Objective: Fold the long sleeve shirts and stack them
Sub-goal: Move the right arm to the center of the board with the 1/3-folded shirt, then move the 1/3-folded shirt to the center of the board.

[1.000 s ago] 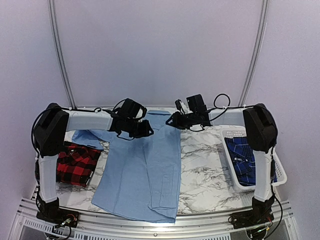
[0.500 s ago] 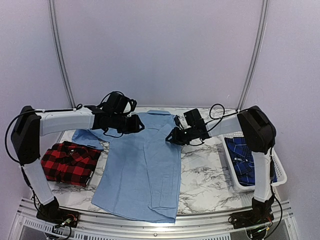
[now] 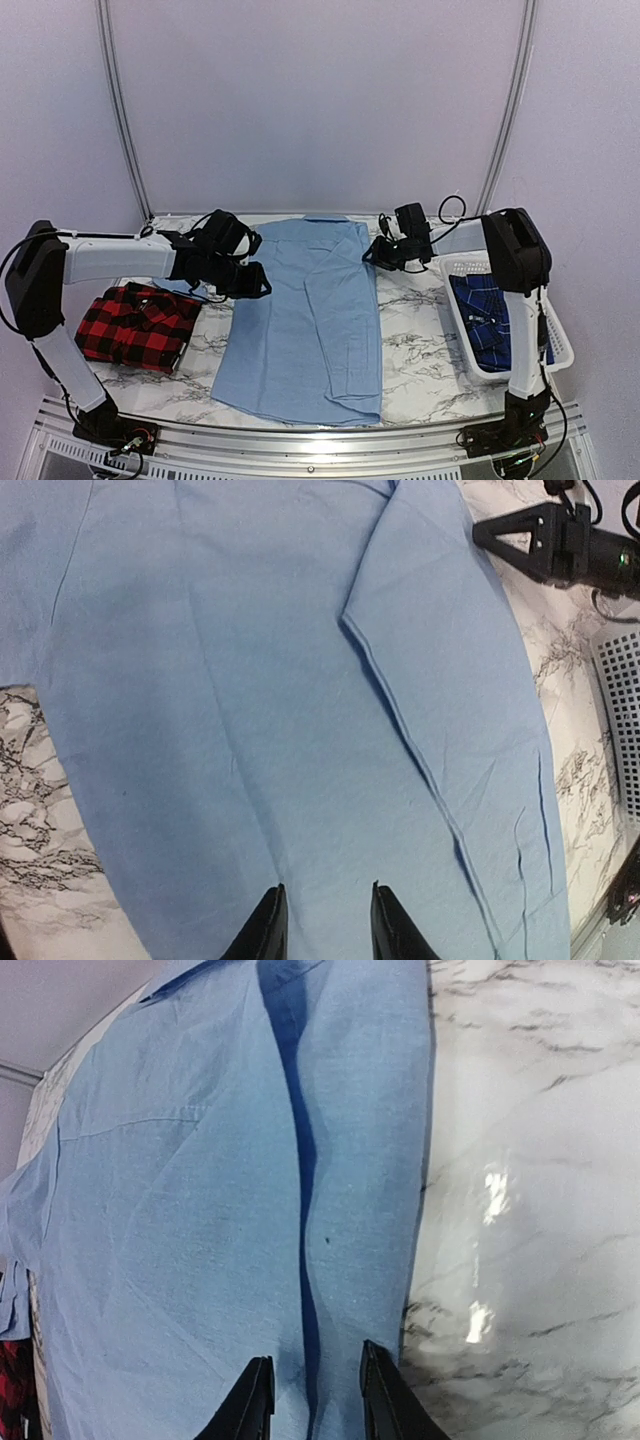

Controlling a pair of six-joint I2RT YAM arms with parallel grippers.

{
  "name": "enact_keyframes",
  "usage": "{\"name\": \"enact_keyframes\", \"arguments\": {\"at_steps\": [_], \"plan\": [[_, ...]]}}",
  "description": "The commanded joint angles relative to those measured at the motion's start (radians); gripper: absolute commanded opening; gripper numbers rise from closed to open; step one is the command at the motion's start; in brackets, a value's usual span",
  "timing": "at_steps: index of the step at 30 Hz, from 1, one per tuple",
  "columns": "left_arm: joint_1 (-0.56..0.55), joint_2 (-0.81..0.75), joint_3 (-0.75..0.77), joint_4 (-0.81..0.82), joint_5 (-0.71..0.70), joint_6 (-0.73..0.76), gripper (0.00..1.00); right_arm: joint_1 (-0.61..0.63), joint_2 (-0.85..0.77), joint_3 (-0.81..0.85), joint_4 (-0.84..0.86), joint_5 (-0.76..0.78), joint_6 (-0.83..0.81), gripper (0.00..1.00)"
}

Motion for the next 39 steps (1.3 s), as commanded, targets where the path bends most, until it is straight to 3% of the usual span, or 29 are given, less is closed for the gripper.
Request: {"name": "enact_keyframes", "arguments": {"at_steps": [1, 5, 10, 27, 39], "plan": [[-0.032, -0.039, -0.018, -0.037, 0.005, -0.001, 0.31, -0.046, 0.089, 0.119, -0.142, 0.077, -0.055, 0.31], [-0.052, -0.051, -0.082, -0.051, 0.002, -0.001, 0.31, -0.040, 0.081, 0.195, -0.200, 0.084, -0.098, 0.32], [-0.097, -0.064, -0.160, -0.065, 0.006, -0.001, 0.31, 0.009, -0.019, 0.151, -0.231, 0.134, -0.143, 0.34], [-0.301, -0.075, -0.318, -0.091, -0.018, -0.123, 0.29, 0.304, -0.438, -0.477, -0.071, 0.189, -0.038, 0.37], [-0.435, -0.092, -0.339, -0.106, -0.044, -0.231, 0.28, 0.315, -0.594, -0.772, -0.072, 0.236, 0.031, 0.37]]}}
